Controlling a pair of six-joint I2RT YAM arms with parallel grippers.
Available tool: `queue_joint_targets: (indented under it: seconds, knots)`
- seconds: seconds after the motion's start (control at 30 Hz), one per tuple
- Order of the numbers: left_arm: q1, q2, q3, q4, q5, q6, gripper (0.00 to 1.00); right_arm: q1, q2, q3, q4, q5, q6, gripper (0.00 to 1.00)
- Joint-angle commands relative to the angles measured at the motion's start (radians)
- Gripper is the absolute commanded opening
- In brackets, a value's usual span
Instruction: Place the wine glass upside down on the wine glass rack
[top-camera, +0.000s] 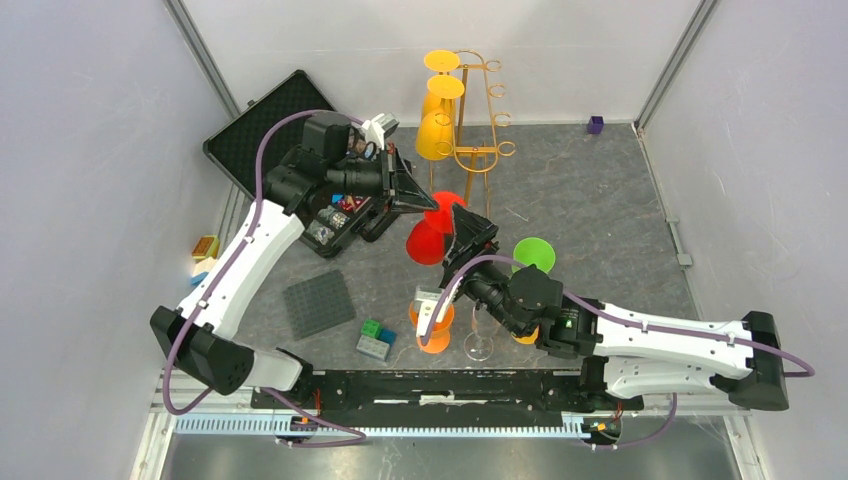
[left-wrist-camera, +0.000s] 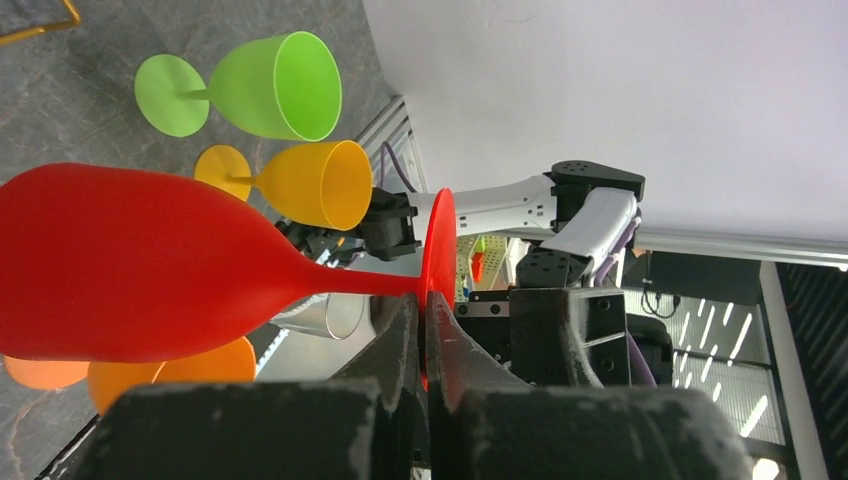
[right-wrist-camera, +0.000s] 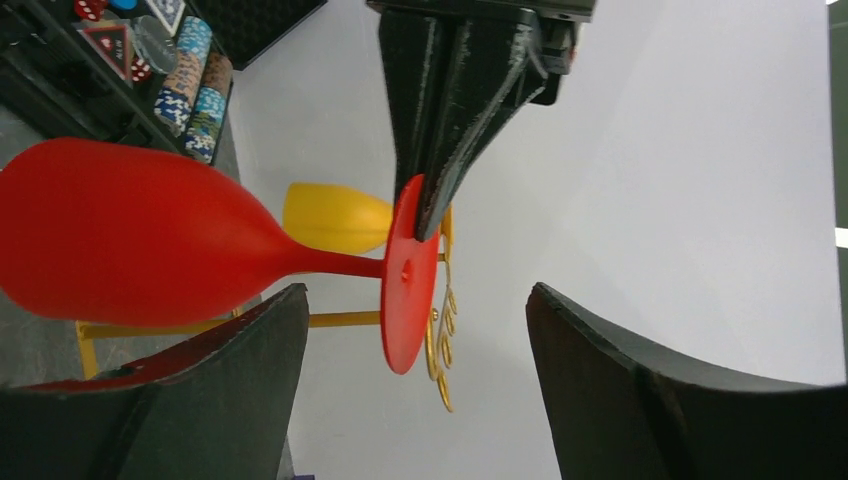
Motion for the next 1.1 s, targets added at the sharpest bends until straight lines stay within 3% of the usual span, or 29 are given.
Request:
queue_joint_targets:
  seconds: [0.0,0.27,0.77,1.07]
  knots:
    - [-0.003,0.009,0.092,-0.103,-0.049,0.118,0.02,0.007,0.019,0.060,-0.066,-0.038,0.080,0.85]
    - [0.006,0.009,0.173,-0.241,-0.196,0.220,0.02,-0.054,0.024,0.163,-0.157,-0.207,0.299,0.92]
    - [0.068,-0.063,0.201,-0.273,-0.431,0.245,0.02,-0.407,0.018,0.355,-0.264,-0.667,0.941,0.98]
    - [0.099,-0.080,0.165,-0.232,-0.430,0.214,0.02,-0.676,0.049,0.442,-0.256,-0.864,1.315,0.98]
